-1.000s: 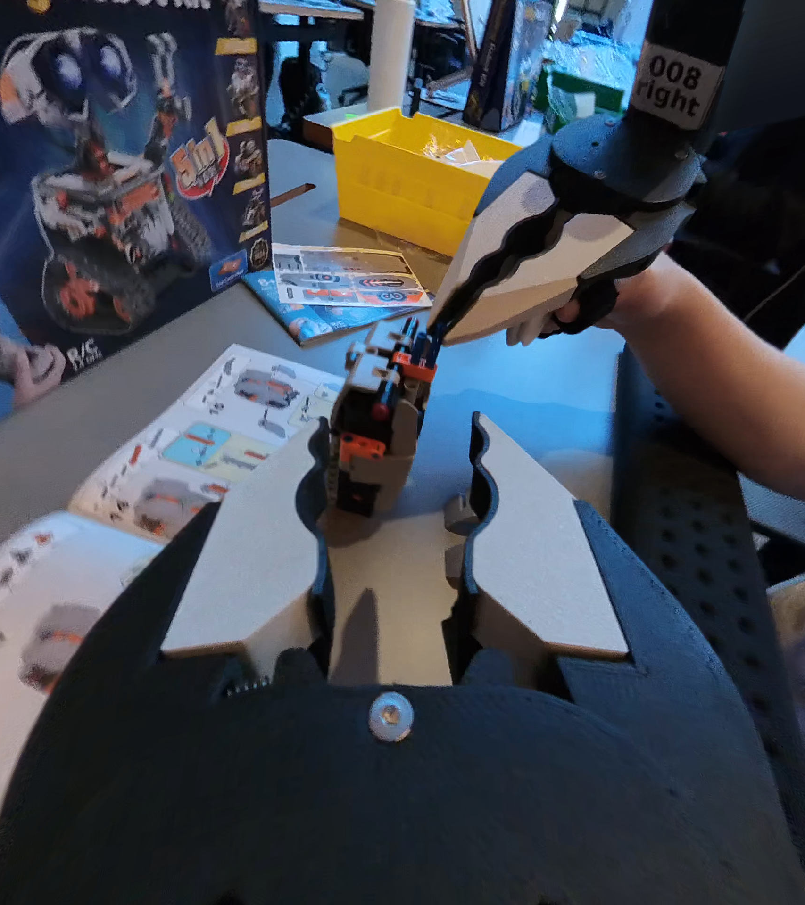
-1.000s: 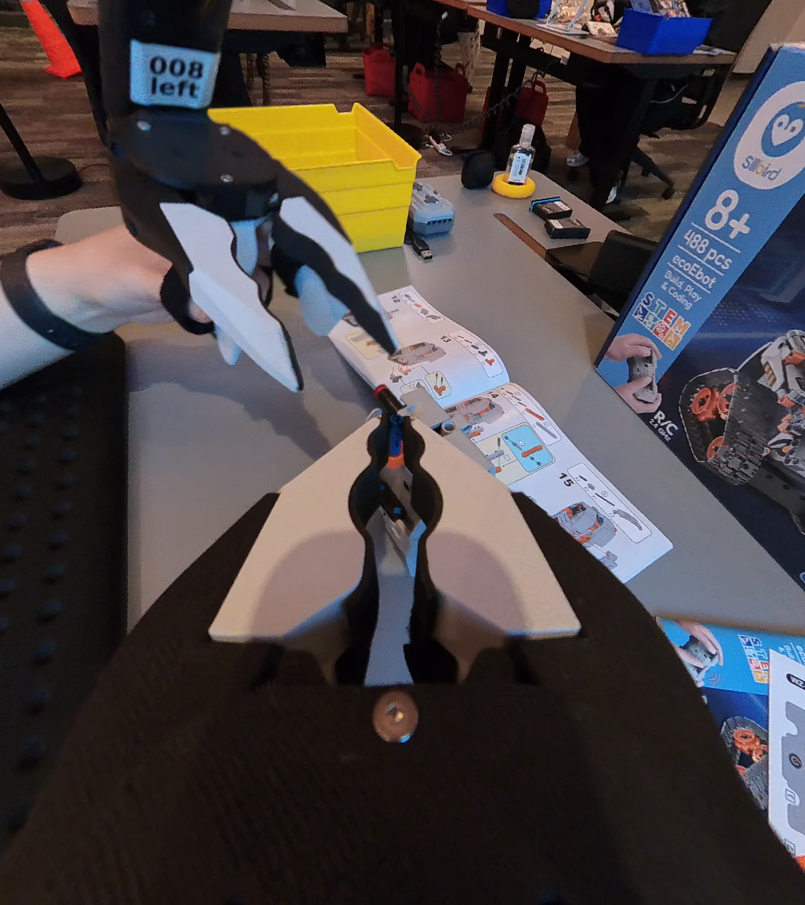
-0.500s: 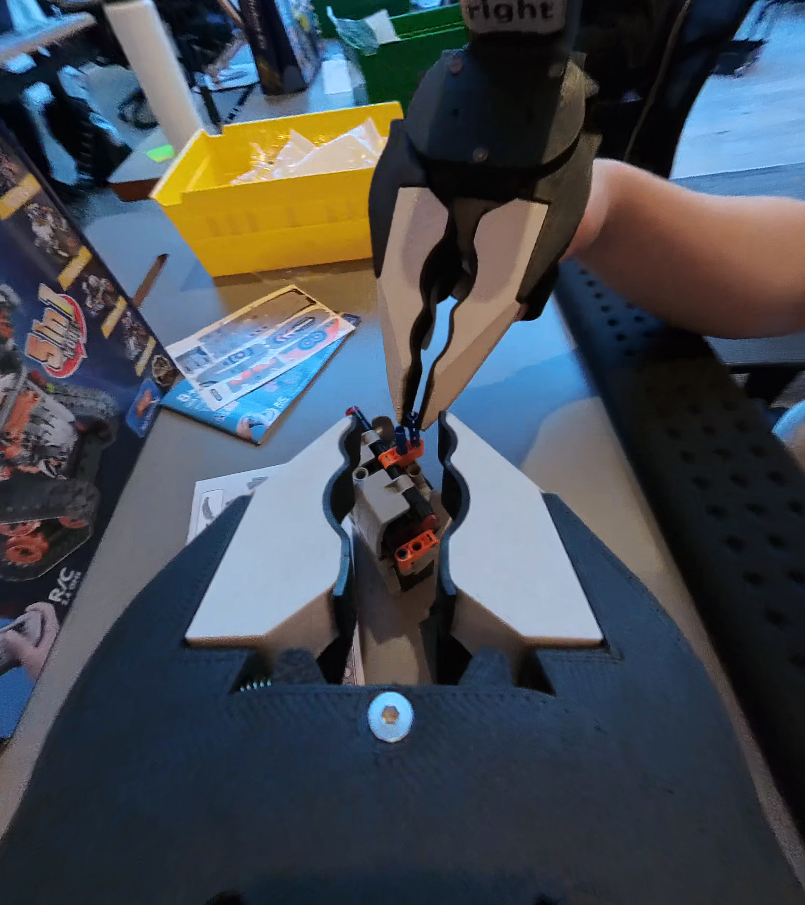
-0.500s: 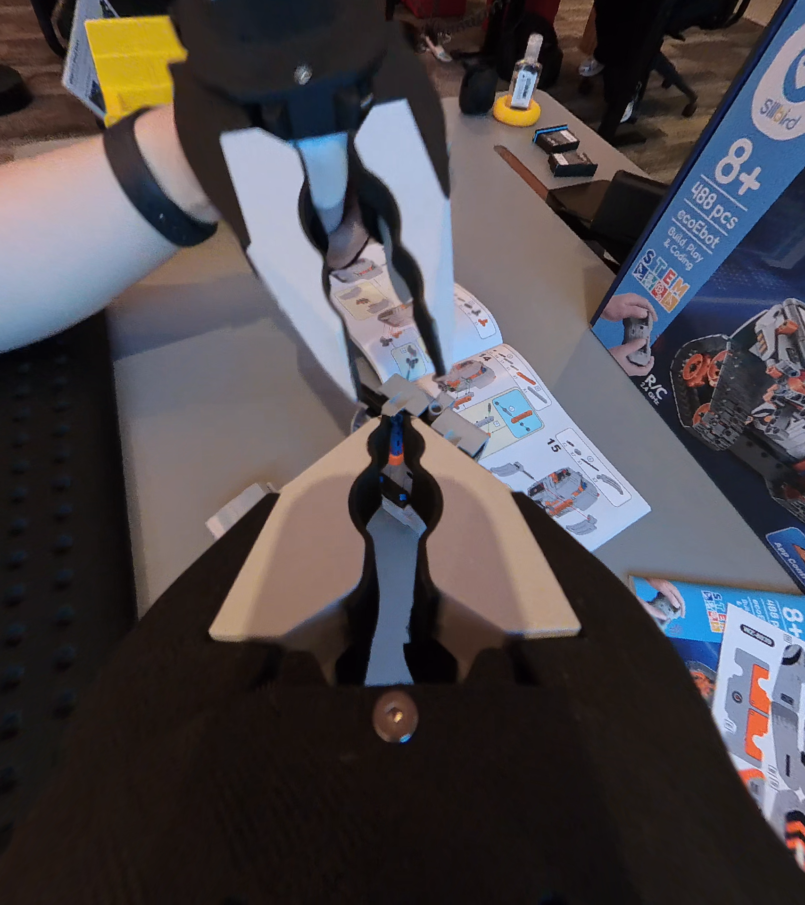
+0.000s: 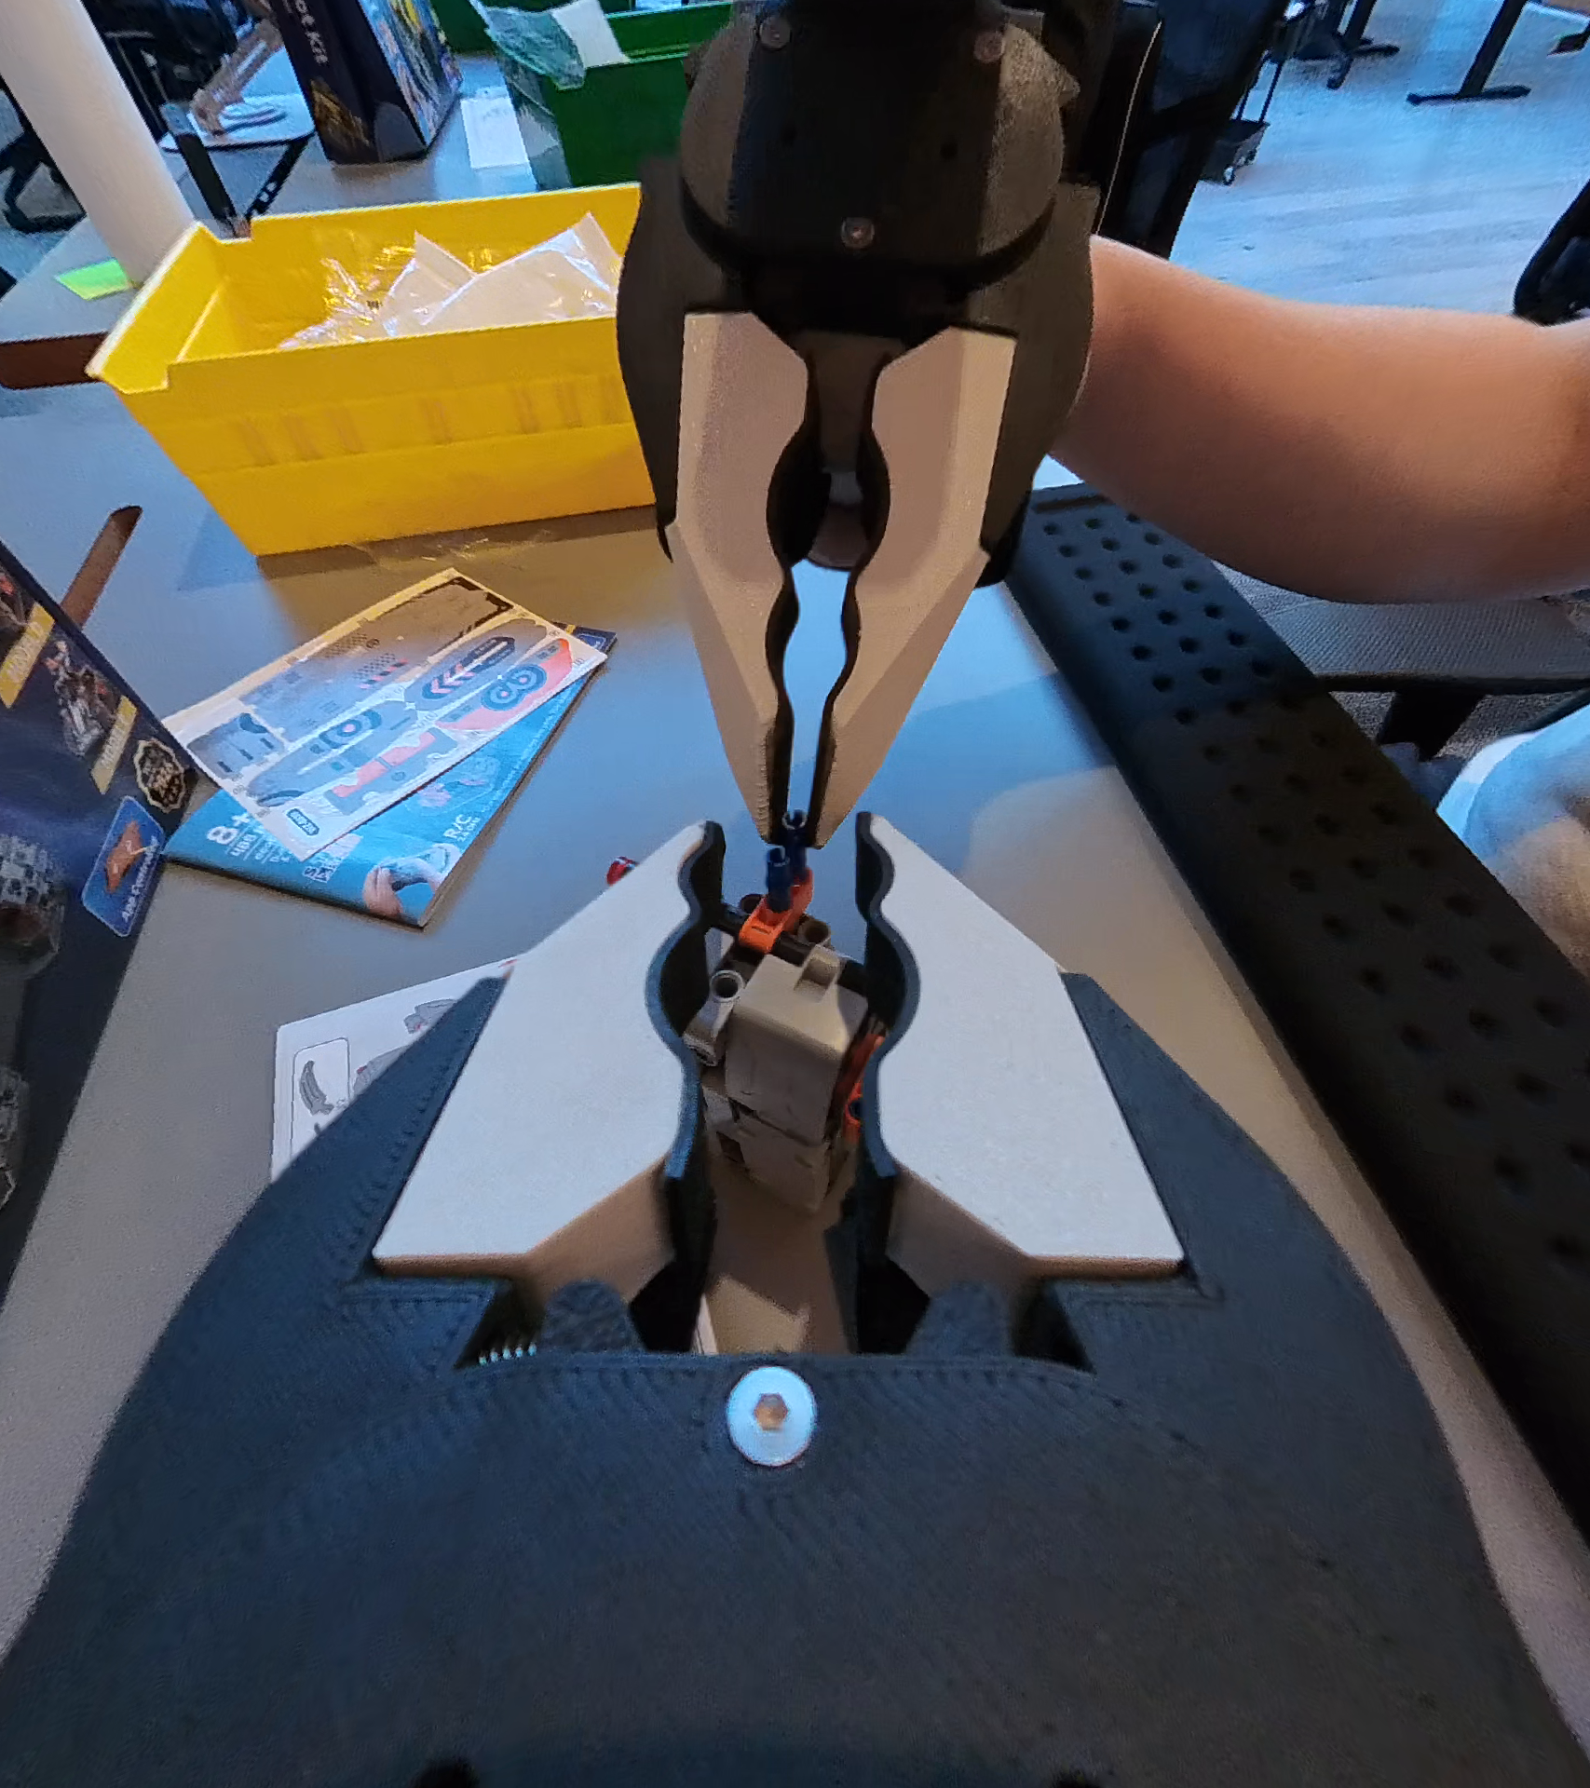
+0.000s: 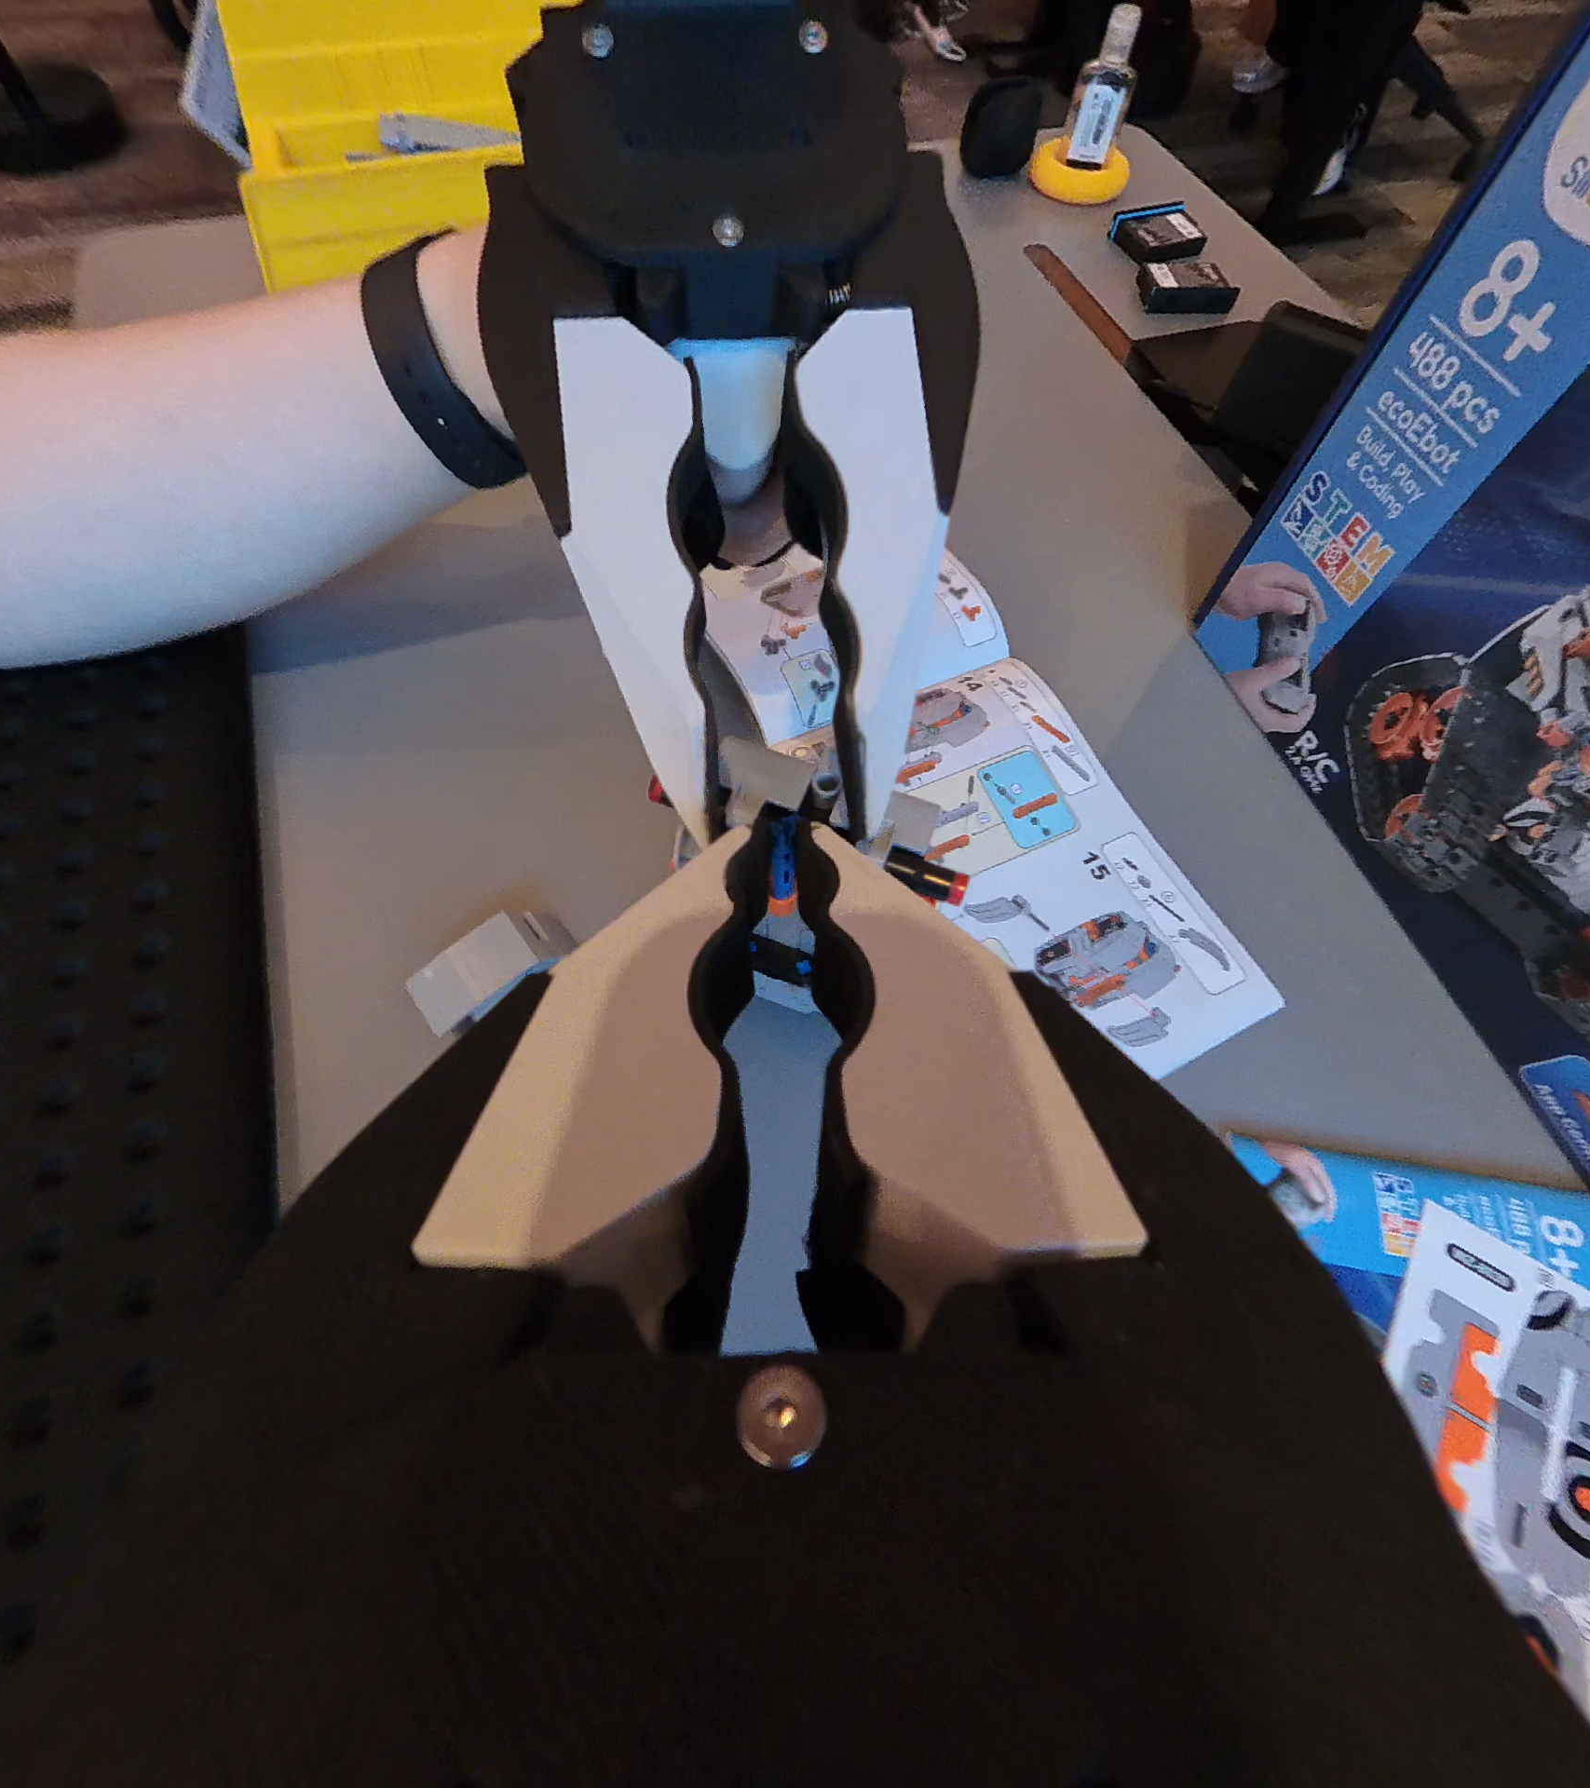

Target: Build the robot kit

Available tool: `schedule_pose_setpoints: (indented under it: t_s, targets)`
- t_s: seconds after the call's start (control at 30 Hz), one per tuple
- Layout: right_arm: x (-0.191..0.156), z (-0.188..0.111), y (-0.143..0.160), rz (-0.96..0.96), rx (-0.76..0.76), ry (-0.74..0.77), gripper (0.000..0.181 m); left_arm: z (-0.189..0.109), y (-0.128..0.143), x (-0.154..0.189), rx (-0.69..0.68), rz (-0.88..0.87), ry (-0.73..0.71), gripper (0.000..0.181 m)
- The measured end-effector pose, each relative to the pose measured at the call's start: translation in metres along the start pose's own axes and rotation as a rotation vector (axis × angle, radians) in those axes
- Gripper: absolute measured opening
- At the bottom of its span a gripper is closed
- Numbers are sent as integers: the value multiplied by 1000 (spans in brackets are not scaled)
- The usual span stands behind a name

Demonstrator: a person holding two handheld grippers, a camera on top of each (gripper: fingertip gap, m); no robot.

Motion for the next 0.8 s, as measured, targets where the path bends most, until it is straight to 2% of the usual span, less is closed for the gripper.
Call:
schedule_pose_setpoints:
  t_s: [0.13, 0.33, 0.4, 0.8]
  targets:
    - [1, 0, 1, 43, 42, -11, 3, 7, 4, 0, -32, -6, 28, 15]
    - [3, -5, 5, 72, 124, 8, 2, 14, 5, -1, -23, -25, 53, 12]
    - [4, -7, 6, 85, 161, 8, 2, 15, 12, -4, -37, -50, 57, 5]
    - [8, -5, 5, 160, 291, -32, 2, 17, 11, -6, 16, -47, 67, 2]
Point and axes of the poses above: each gripper's, where its closed fingertips meet, z out along the fingers, y out of its underside, x = y × z across the jaws, the point moved 1 cm from there along -z, back along the fingers, and after that the axes turned 10 degrees about y, right-handed, at the moved point
